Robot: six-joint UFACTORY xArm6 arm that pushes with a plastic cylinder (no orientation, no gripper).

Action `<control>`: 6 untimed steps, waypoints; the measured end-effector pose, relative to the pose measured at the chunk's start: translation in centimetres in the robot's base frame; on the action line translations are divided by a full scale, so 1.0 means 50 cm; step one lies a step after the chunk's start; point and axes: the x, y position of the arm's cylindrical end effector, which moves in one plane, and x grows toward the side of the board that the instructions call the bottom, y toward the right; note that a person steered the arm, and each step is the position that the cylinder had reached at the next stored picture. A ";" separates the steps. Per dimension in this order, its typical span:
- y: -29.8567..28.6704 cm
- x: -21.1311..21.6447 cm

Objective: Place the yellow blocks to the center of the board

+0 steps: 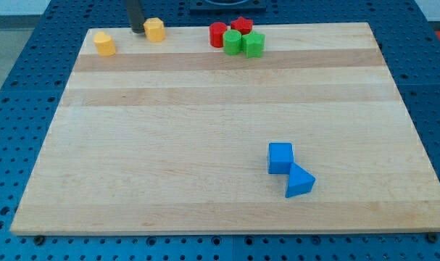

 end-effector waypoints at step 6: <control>0.089 0.002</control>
